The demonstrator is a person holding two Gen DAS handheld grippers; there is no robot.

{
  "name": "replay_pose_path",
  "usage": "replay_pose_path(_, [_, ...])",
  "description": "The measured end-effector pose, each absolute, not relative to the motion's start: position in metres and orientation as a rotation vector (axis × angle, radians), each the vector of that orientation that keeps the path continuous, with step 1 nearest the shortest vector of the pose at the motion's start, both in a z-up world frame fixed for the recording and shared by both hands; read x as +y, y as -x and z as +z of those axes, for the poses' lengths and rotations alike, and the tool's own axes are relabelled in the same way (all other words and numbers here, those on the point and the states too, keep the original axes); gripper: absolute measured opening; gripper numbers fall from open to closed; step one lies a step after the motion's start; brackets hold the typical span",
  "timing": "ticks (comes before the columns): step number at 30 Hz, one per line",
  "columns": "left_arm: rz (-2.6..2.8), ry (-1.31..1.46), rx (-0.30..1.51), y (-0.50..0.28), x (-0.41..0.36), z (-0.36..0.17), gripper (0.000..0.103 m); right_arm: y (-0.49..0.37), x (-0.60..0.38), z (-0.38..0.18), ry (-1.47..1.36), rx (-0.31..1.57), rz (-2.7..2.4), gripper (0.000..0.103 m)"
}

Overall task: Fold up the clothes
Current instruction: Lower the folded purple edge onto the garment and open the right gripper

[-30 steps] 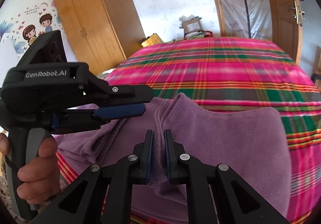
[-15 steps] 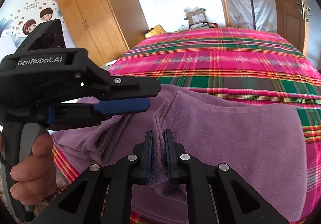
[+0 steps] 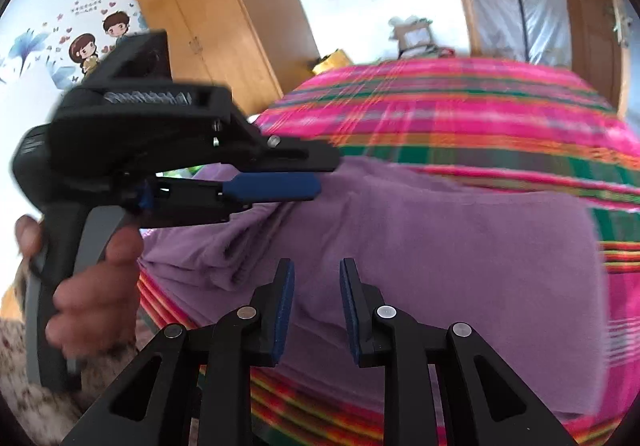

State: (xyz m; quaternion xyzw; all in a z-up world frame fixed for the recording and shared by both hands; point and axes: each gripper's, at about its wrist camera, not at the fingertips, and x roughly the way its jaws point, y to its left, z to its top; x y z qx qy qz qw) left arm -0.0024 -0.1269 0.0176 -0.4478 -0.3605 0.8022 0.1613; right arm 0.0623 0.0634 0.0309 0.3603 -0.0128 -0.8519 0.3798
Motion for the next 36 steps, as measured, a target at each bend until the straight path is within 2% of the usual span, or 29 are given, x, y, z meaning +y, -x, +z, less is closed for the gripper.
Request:
replay_pose_path(5, [2.249, 1.331, -0.990, 0.008, -0.109, 0.009, 0.028, -0.053, 0.121, 0.042, -0.862, -0.133, -2.391, 0.025])
replay_pose_path(9, [2.190, 1.395, -0.978, 0.011, -0.099, -0.003, 0.028, -0.044, 0.149, 0.031, -0.915, -0.219, -2.478, 0.027])
replay_pose_path(16, [2.208, 1.455, -0.935, 0.003, -0.101, -0.014, 0.028, -0.051, 0.149, 0.005, -0.963, -0.096, -2.493, 0.025])
replay_pose_path(28, [2.217, 1.462, -0.924, -0.015, -0.107, -0.014, 0.028, -0.069, 0.186, 0.008, -0.887, -0.111, -2.531, 0.026])
replay_pose_path(30, [2.219, 1.460, -0.943, -0.016, -0.108, -0.013, 0.028, -0.077, 0.185, 0.011, -0.867, -0.061, -2.553, 0.027])
replay_pose_path(33, [2.226, 1.460, -0.948, -0.018, -0.107, -0.013, 0.028, -0.092, 0.180, 0.010, -0.849, 0.076, -2.605, 0.036])
replay_pose_path(36, [2.224, 1.462, -0.962, -0.020, -0.107, -0.014, 0.028, -0.100, 0.170, 0.000, -0.858, 0.217, -2.633, 0.036])
